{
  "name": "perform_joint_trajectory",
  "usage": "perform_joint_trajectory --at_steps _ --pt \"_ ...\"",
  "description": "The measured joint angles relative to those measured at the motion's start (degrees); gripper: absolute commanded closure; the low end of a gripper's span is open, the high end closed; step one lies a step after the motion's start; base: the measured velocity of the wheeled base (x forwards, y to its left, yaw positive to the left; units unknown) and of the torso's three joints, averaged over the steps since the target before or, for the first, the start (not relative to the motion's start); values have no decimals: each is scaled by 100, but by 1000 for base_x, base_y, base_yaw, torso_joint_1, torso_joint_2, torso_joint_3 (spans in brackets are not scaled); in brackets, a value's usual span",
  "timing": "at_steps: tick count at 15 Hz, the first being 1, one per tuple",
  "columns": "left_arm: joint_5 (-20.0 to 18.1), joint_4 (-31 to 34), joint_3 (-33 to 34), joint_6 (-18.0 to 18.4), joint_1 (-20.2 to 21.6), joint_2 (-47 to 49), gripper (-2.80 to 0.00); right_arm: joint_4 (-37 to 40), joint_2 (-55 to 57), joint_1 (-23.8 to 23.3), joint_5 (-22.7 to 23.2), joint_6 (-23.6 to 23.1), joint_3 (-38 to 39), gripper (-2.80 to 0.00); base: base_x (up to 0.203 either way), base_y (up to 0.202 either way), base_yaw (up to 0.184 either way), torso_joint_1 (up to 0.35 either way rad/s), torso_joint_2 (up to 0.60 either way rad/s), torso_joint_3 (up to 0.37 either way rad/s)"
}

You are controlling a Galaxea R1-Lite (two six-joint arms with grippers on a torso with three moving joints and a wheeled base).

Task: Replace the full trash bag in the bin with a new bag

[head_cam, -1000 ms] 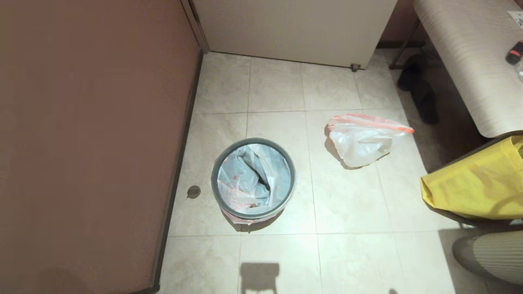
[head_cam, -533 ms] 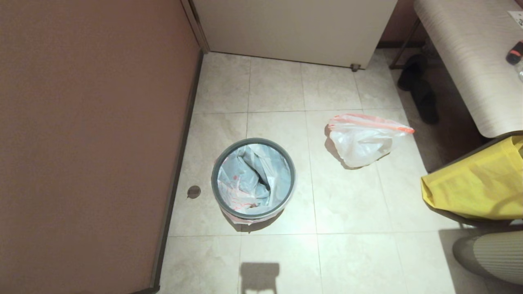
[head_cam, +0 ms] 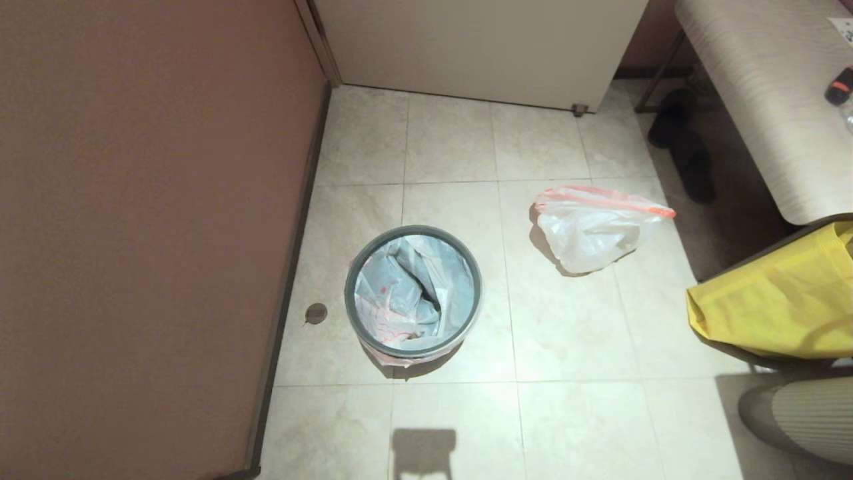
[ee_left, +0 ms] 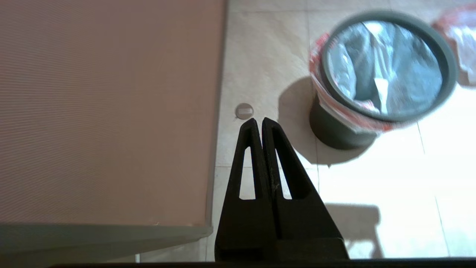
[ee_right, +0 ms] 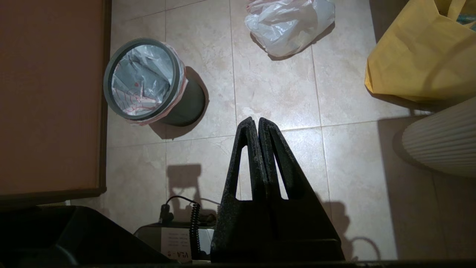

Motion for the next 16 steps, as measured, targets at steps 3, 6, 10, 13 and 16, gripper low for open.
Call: perform_joint_trajectory --at_steps 3,6,10,13,16 --pt "-605 -211 331 439 0 -5 0 260 -146 -39 2 1 151 0 0 0 0 0 0 0" --pt "-789 -71 401 510 0 -5 0 276 -198 -279 52 2 211 0 0 0 0 0 0 0" --pt "-763 -84 412 142 0 -5 0 247 -425 -870 663 -167 651 0 0 0 0 0 0 0" --pt "-761 -93 412 117 0 -5 0 32 -753 -875 676 -289 1197 0 0 0 0 0 0 0" --pt "-761 -93 412 117 0 -2 0 -637 -1147 -855 451 -507 2196 0 0 0 0 0 0 0"
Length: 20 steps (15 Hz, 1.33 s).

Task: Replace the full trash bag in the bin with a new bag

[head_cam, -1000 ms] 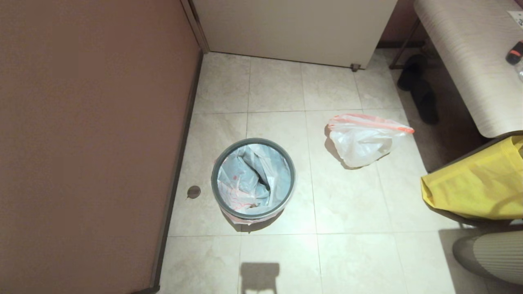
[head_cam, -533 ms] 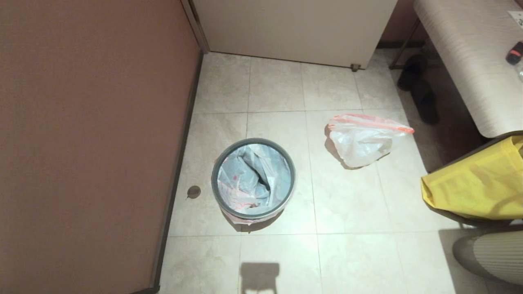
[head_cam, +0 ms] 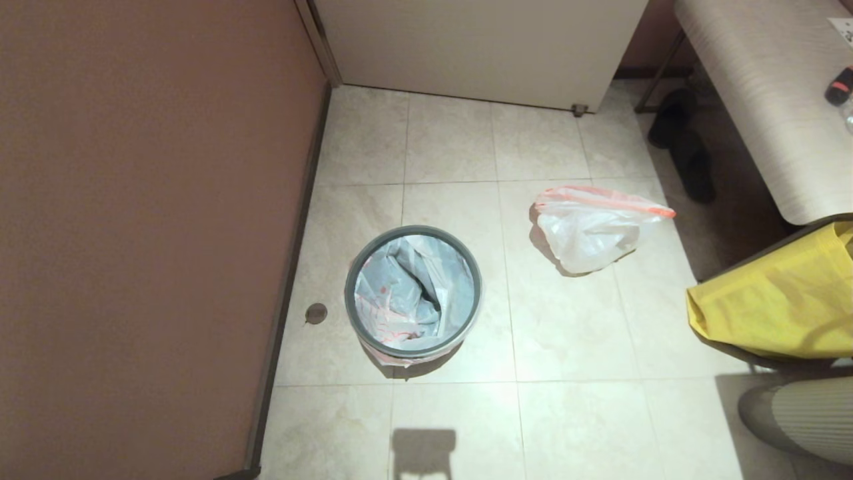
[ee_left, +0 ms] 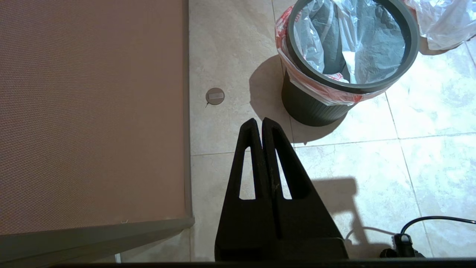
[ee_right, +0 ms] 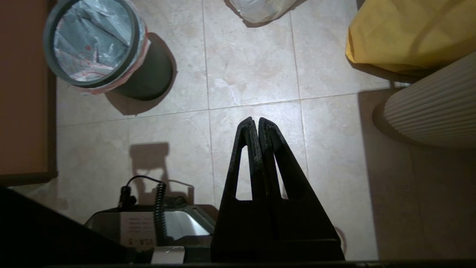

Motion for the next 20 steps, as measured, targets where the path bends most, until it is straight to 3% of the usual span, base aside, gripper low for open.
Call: perform_joint_trajectory --at_steps 7,9,15,20 --pt "2 1 0 1 0 0 0 -3229 -602 6 -583 -253 3363 0 0 0 0 0 0 0" --pt "0 4 0 0 0 0 0 -4048 -644 9 -690 -273 3953 0 0 0 0 0 0 0" --pt "2 0 0 4 0 5 0 -4363 -666 9 -690 -289 4287 0 0 0 0 0 0 0" --pt "2 0 0 1 0 5 0 -4379 -671 9 -657 -565 4364 0 0 0 0 0 0 0"
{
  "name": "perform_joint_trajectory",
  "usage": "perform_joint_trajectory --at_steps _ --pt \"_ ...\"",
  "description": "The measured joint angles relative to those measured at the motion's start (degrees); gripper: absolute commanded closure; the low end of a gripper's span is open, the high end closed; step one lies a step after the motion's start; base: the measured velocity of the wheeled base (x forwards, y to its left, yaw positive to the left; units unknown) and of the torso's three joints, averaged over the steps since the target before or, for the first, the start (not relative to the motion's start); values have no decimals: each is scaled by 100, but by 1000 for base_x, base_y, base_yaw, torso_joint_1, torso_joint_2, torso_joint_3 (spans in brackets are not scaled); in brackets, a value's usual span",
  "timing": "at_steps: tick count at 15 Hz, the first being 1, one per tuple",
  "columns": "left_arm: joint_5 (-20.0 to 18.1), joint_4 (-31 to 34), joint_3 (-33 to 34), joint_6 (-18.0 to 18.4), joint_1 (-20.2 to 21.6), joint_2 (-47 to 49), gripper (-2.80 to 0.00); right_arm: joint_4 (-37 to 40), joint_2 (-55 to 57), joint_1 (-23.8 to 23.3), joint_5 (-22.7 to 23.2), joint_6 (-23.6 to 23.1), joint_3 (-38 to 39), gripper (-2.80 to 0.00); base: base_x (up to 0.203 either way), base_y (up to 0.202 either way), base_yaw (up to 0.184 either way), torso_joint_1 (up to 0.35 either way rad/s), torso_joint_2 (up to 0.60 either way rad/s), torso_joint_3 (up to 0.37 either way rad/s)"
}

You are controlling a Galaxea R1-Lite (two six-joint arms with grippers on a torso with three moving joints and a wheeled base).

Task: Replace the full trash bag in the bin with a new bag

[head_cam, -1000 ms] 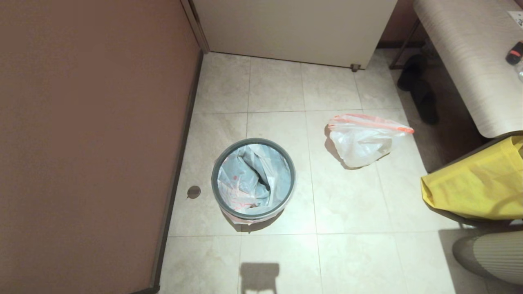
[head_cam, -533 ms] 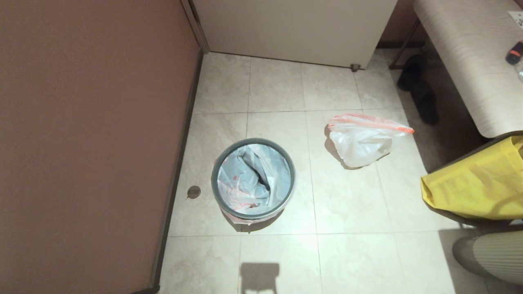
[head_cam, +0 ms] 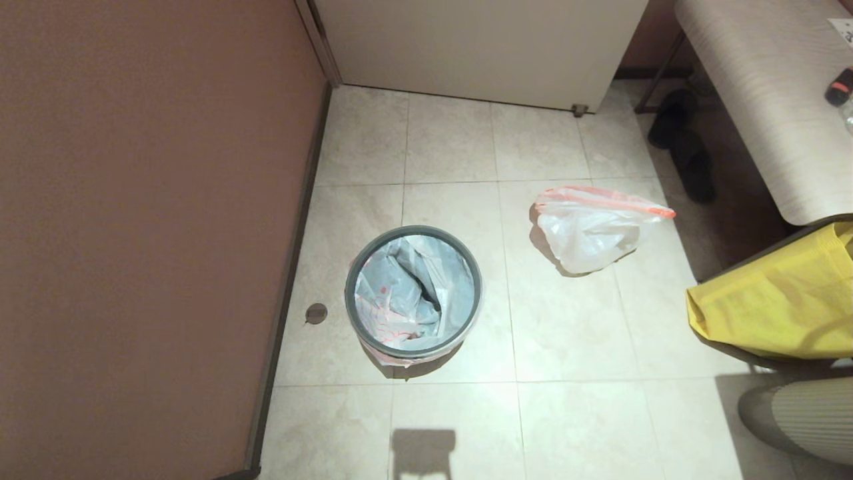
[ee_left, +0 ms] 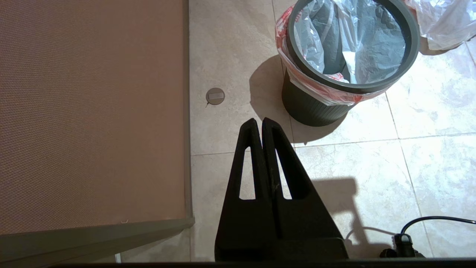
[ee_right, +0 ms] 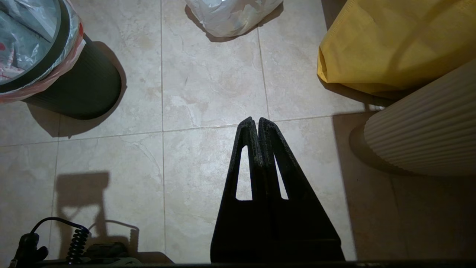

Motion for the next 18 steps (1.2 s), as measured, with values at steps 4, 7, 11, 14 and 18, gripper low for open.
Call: perform_joint_trajectory --at_steps 4,7,11,14,18 --pt "-2 1 0 -1 0 1 0 2 -2 4 -2 38 4 0 0 0 0 0 0 0" --pt "-2 1 0 0 0 4 0 2 -2 4 -2 29 4 0 0 0 0 0 0 0" --pt "-2 0 0 0 0 4 0 2 -2 4 0 29 4 0 0 0 0 0 0 0" --pt "-2 1 0 0 0 4 0 1 -2 4 0 23 4 0 0 0 0 0 0 0" --pt "-2 -2 0 0 0 4 0 2 -2 4 -2 40 4 0 0 0 0 0 0 0"
